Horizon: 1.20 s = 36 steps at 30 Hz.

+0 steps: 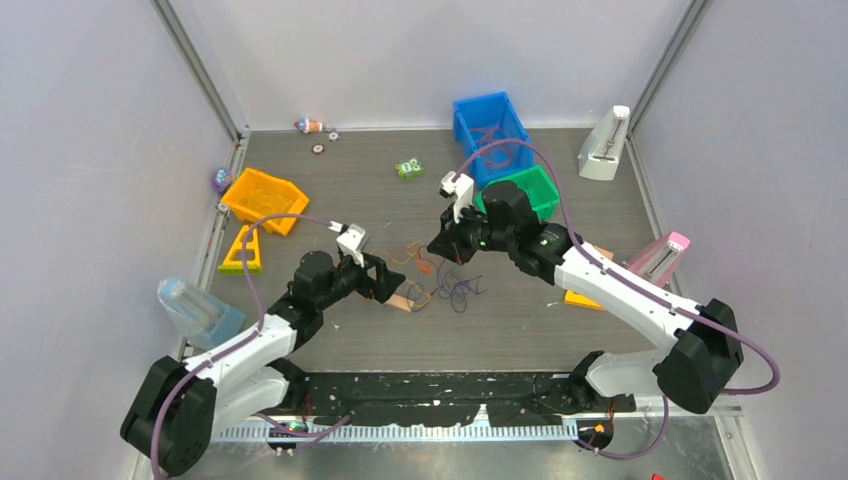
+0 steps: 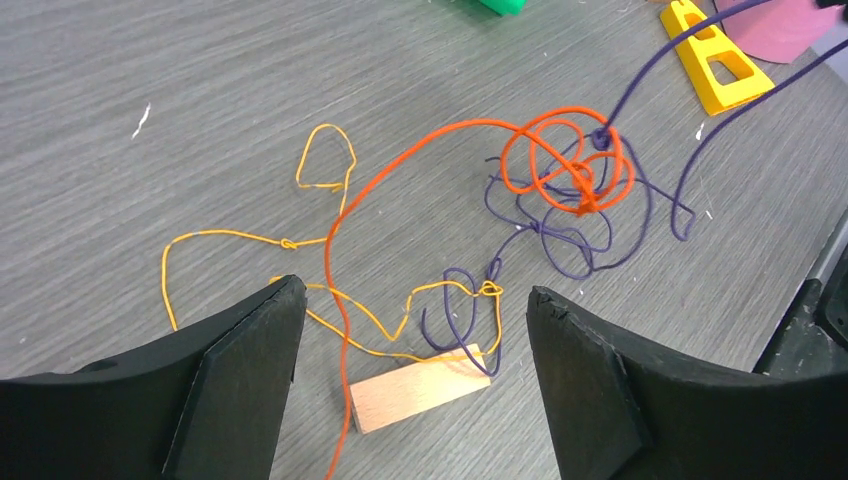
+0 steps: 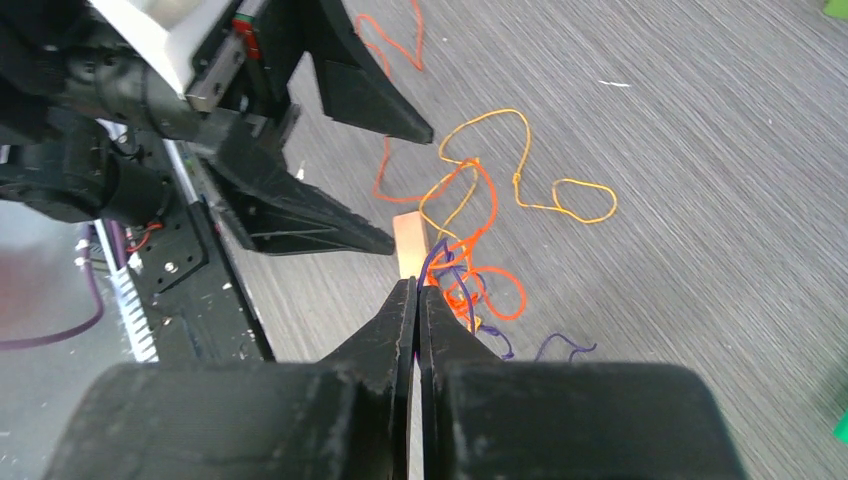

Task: Untangle the cables
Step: Untie the cable.

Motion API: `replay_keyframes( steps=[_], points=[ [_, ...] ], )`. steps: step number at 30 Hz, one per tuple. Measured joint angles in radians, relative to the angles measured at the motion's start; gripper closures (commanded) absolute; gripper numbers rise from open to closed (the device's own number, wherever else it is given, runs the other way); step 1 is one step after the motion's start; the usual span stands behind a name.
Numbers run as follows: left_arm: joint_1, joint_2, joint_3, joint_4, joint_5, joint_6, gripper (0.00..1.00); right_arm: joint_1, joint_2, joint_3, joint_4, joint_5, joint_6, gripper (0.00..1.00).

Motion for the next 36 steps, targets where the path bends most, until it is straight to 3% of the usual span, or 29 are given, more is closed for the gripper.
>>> replay_keyframes(
  steps=[12,15,18,20,21,22,26,30,36],
  points=[
    [-0.027,0.183,-0.059,0.292,-0.008,0.058,0.21,0.006,-0.045,0.043,-0.078,-0.135,-0.005,0.95],
    [-0.043,0.208,-0.066,0.329,-0.016,0.078,0.26,0.007,-0.055,0.045,-0.087,-0.172,-0.006,0.95],
    [-0.057,0.23,-0.065,0.366,-0.023,0.097,0.4,0.011,-0.066,0.045,-0.098,-0.214,-0.006,0.95],
    [-0.061,0.249,-0.064,0.38,-0.022,0.103,0.68,0.011,-0.072,0.045,-0.104,-0.233,-0.006,0.95],
    [-0.062,0.257,-0.061,0.381,-0.023,0.106,0.96,0.011,-0.075,0.045,-0.108,-0.242,-0.006,0.94],
    [-0.064,0.263,-0.06,0.382,-0.023,0.108,1.0,0.011,-0.079,0.045,-0.112,-0.248,-0.006,0.95],
    [-0.064,0.271,-0.042,0.37,-0.037,0.121,1.0,0.013,-0.104,0.045,-0.128,-0.239,-0.021,0.95],
    [-0.064,0.242,-0.026,0.312,-0.116,0.118,1.0,0.014,-0.148,0.037,-0.144,-0.072,-0.02,0.95],
    [-0.064,0.125,-0.028,0.185,-0.355,0.099,1.0,-0.078,-0.201,0.017,-0.219,0.44,0.083,0.95]
  ],
)
